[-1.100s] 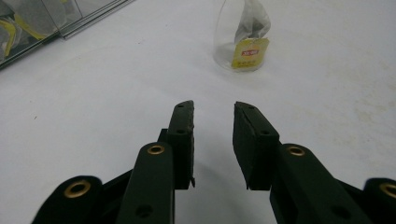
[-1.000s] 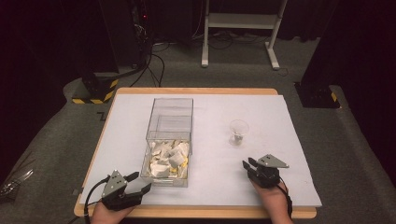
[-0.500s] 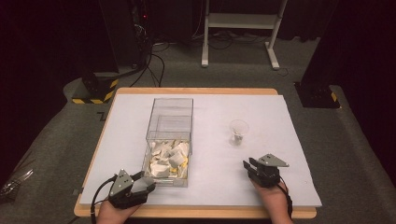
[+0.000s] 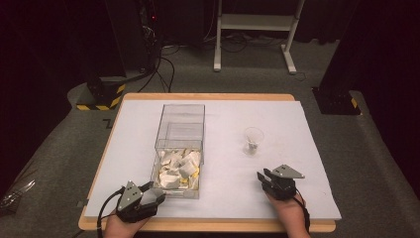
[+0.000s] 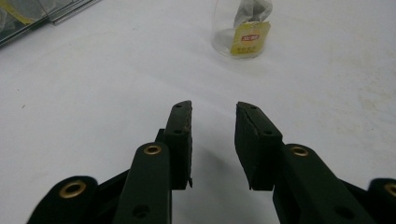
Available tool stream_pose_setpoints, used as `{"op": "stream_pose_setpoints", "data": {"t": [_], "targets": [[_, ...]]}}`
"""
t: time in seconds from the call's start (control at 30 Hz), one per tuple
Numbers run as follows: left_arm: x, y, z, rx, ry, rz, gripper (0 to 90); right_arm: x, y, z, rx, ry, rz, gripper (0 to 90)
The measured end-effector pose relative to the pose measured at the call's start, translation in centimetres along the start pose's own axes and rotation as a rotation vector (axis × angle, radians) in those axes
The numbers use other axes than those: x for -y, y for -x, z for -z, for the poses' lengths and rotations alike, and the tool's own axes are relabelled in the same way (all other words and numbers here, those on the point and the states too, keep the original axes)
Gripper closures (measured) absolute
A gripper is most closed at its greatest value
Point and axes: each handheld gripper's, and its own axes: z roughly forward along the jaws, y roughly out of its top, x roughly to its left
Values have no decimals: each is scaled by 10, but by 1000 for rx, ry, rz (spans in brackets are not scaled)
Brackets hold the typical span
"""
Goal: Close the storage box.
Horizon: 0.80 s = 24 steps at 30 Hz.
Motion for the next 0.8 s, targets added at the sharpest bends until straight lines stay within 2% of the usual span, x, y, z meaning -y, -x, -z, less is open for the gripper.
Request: {"op": "stream_pose_setpoints", "data": {"t": [0.1, 0.23, 0.47, 0.8], "targets": [[-2, -1, -1, -7, 9, 1, 380, 1, 0, 0, -2, -2, -9, 667], [-5, -3, -3, -4, 24, 26, 401, 1, 1, 1, 0, 4, -4, 659], [-6, -3, -7, -12, 34, 22, 405, 2, 0, 0, 6, -3, -1, 626], [-10, -3, -13, -54, 61, 22, 420, 3, 0, 0, 0, 2, -11, 602]]}}
